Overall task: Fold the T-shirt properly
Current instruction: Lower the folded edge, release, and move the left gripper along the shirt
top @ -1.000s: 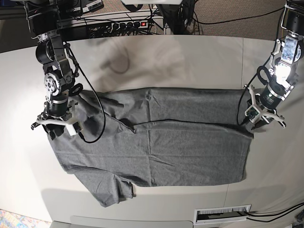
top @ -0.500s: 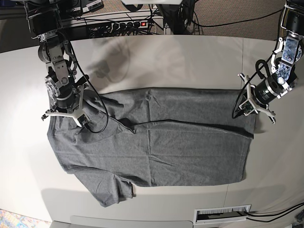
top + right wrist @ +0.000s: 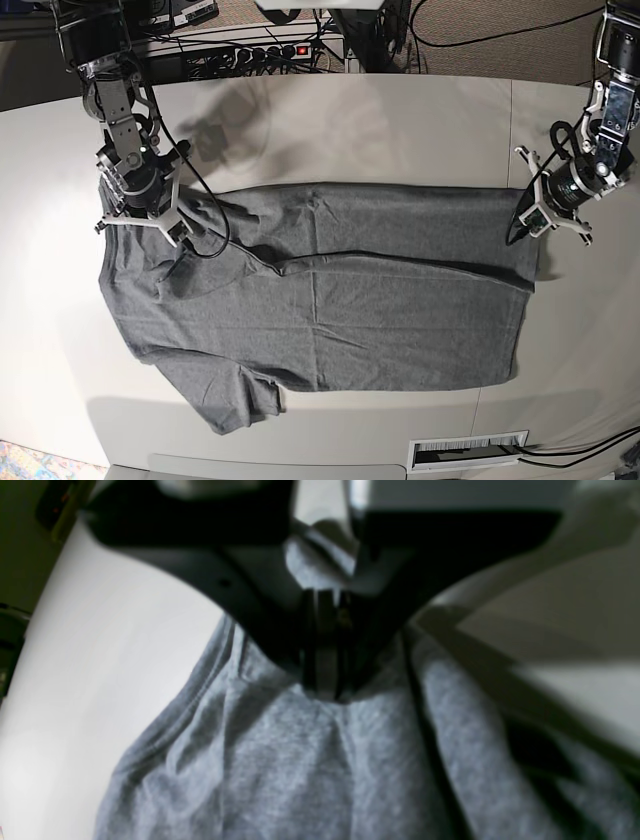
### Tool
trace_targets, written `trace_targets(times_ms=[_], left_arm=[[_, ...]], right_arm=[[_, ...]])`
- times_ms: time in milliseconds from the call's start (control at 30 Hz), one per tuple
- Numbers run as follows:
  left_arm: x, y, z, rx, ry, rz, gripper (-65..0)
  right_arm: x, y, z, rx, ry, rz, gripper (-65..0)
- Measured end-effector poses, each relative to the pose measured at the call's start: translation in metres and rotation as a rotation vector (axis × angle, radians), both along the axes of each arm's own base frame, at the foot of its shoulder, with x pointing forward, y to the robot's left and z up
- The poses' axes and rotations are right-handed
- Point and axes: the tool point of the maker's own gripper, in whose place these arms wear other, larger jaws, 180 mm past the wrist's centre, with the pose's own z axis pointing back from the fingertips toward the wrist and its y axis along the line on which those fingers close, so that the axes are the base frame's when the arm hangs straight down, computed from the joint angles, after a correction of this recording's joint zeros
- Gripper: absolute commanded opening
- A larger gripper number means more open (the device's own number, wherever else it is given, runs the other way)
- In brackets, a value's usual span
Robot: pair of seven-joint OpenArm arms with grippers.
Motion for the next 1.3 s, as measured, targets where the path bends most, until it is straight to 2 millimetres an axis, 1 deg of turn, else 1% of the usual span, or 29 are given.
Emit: trace_targets(times_ms=[100,300,433,600,700,833,933,1067,1167,1300], left_arm=[[-0.008,0.006,-0.001,0.018,0.047,-0.025,-65.0],[-0.038,0.029,-0.003,0.021,0.126,-0.036,-65.0],[-0.051,0.031,-0.006,0.005,0.141,-0.035,-65.0],[-0.067,0.031,-0.009,-0.029,0.152,-0.027,-65.0],[-0.073,0.033,-0.009,-0.031,0.161,-0.031,-65.0],[-0.086,0.038,-0.010,-0.031,0.183,-0.039,-65.0],[-0.100,0.046,-0.009,-0.019,0.211,-0.054,-65.0],[-0.119,0.056,-0.009,0.018,0.256,-0.081,-65.0],[-0.130,0.065,-0.009,0.039,0.282,-0.088,-65.0],[-0.135,0.075,-0.008,0.072,0.284,-0.080,-65.0]], right_arm=[[-0.009,-0.001,-0.004,-0.012,0.023,0.006,-65.0],[-0.022,0.002,-0.011,0.036,0.065,0.000,-65.0],[-0.030,0.008,-0.016,0.097,0.090,-0.011,-65.0],[-0.047,0.015,-0.019,0.112,0.111,0.006,-65.0],[-0.062,0.023,-0.019,0.118,0.129,0.025,-65.0],[-0.090,0.037,-0.017,0.131,0.167,0.053,-65.0],[-0.111,0.049,-0.014,0.146,0.197,0.080,-65.0],[-0.132,0.067,-0.009,0.193,0.233,0.118,-65.0],[-0.139,0.073,-0.009,0.210,0.246,0.128,-65.0],[-0.139,0.071,-0.009,0.205,0.249,0.128,-65.0]])
